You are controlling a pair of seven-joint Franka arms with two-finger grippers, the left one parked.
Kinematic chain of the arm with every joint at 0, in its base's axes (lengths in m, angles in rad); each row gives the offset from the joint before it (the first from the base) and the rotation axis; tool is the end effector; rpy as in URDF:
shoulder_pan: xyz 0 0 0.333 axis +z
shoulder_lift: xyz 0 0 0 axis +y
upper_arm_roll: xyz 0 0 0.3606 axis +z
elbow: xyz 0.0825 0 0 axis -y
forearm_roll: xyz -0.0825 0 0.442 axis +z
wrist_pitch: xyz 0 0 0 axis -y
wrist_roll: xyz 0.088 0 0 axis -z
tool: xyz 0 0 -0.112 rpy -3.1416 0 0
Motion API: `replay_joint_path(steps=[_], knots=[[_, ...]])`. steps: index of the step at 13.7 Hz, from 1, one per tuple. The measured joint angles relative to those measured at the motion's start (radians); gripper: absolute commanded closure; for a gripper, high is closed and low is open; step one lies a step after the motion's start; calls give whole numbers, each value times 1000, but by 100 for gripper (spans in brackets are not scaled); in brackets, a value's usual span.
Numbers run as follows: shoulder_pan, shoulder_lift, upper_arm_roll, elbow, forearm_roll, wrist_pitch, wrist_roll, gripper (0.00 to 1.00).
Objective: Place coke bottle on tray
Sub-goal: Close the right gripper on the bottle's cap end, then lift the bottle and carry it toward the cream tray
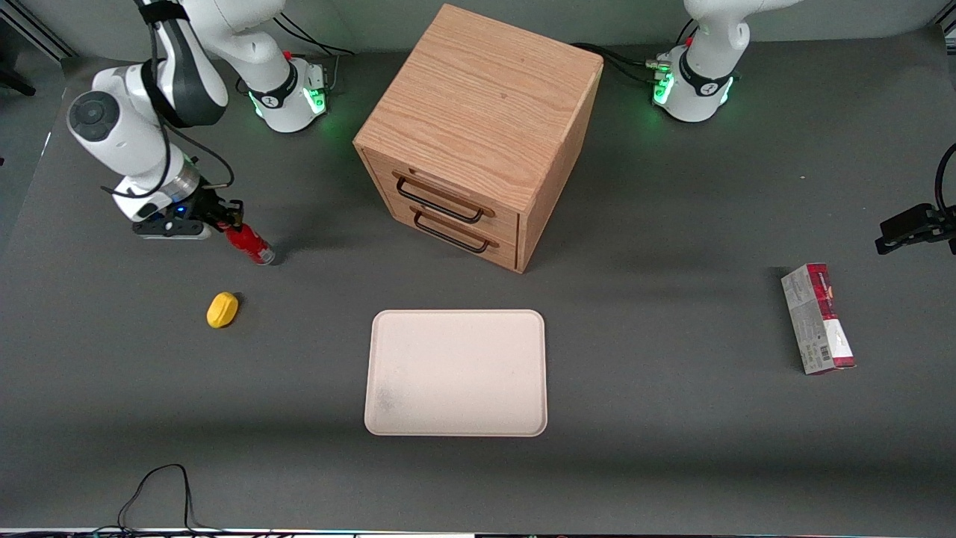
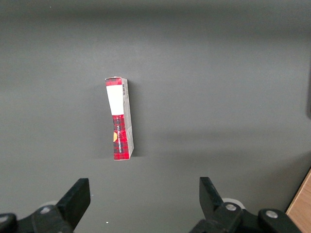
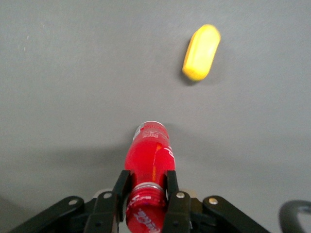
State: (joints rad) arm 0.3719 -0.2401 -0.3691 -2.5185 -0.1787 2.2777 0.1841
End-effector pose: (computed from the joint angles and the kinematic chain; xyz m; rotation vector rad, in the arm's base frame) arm 0.4726 -0.0013 0.3586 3.0905 -0.0833 -0.0098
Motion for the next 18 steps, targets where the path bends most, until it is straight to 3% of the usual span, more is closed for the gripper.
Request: replay_joint_path(steps=[3, 7, 9, 11, 15, 18], knots=[[1, 87, 47, 262, 62, -211, 0, 100], [0, 276, 95, 736, 171, -535, 4, 100], [-35, 369, 131, 958, 201, -653, 4, 100], [-107, 456, 227, 1157, 206, -760, 4, 100], [-165, 617, 379, 1447, 209, -804, 35, 100], [-166, 724, 470, 1522, 208, -695, 134, 100]])
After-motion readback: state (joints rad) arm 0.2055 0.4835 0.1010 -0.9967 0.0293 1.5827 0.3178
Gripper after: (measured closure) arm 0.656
